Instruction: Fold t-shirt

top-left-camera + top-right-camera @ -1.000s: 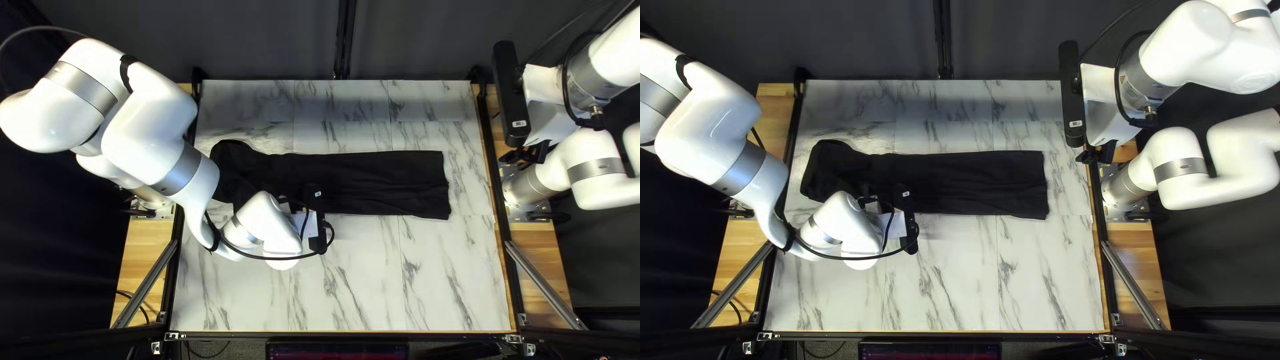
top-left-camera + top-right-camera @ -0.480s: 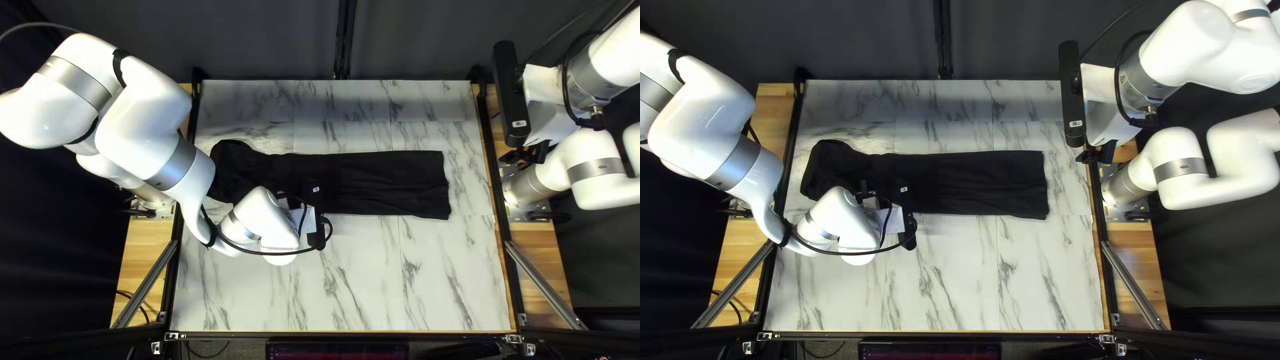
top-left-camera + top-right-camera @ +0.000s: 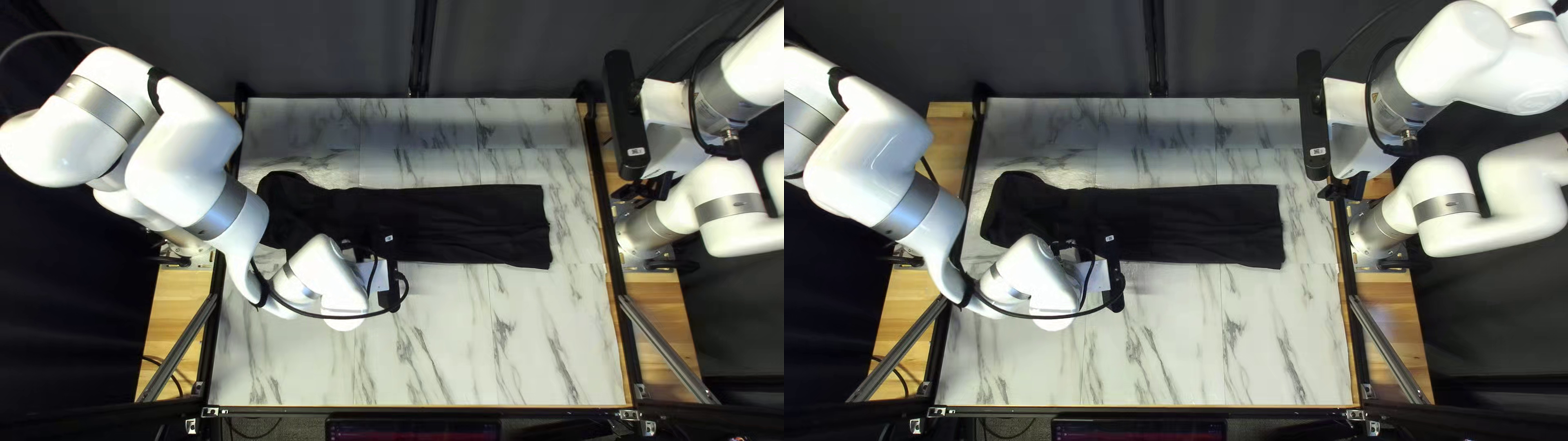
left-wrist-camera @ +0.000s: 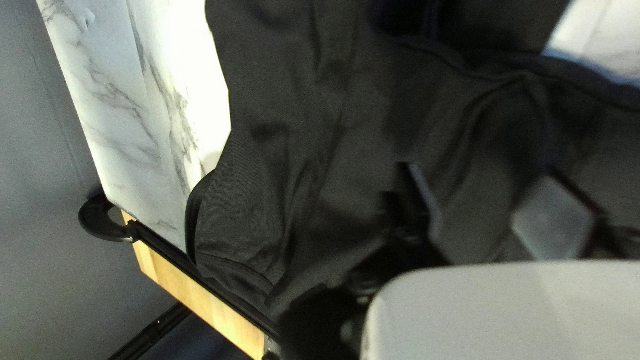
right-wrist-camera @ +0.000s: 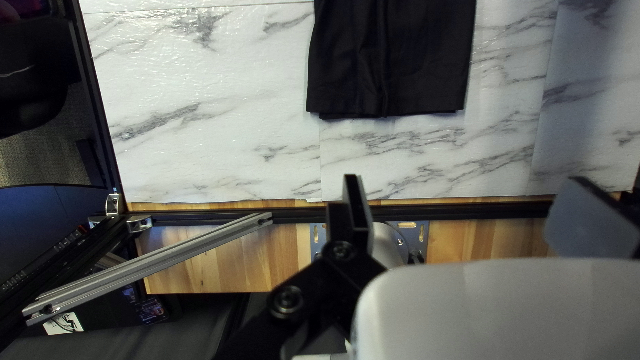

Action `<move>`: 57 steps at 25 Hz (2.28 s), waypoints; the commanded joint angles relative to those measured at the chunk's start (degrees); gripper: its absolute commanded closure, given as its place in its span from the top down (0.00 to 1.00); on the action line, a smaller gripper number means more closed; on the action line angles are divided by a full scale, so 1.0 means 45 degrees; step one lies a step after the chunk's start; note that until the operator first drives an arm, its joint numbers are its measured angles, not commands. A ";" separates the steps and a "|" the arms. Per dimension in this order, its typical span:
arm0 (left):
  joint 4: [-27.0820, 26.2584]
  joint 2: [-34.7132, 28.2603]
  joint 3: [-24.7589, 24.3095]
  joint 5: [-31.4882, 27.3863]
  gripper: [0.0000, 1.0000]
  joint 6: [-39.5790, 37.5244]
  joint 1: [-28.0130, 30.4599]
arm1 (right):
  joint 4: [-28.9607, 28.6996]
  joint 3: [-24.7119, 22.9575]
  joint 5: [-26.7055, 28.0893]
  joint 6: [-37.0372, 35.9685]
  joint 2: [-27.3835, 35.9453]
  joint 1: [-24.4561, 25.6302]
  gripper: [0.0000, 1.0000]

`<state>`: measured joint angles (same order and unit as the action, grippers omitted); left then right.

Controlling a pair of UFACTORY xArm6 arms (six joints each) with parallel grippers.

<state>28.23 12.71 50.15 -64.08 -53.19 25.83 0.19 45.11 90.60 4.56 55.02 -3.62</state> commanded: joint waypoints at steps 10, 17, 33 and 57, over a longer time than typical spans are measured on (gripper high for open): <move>0.0023 -0.1796 -0.1029 -0.0738 0.00 0.0485 -0.0045 | 0.0000 0.0000 0.0000 0.0000 0.0000 0.0000 1.00; 0.0373 -0.3512 -0.2394 -0.0526 0.04 0.1581 -0.1181 | 0.0000 0.0000 0.0000 0.0000 0.0000 0.0000 1.00; 0.1285 -0.4351 -0.3014 0.0166 1.00 0.3979 -0.4130 | 0.0000 0.0000 0.0000 0.0000 0.0000 0.0000 1.00; -0.1553 -0.3565 -0.2498 0.0917 1.00 0.1710 -0.2208 | 0.0000 0.0000 0.0000 0.0000 0.0000 0.0000 1.00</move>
<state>21.27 -3.32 38.92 -59.99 -45.52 15.90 0.19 45.11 90.60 4.56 55.02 -3.62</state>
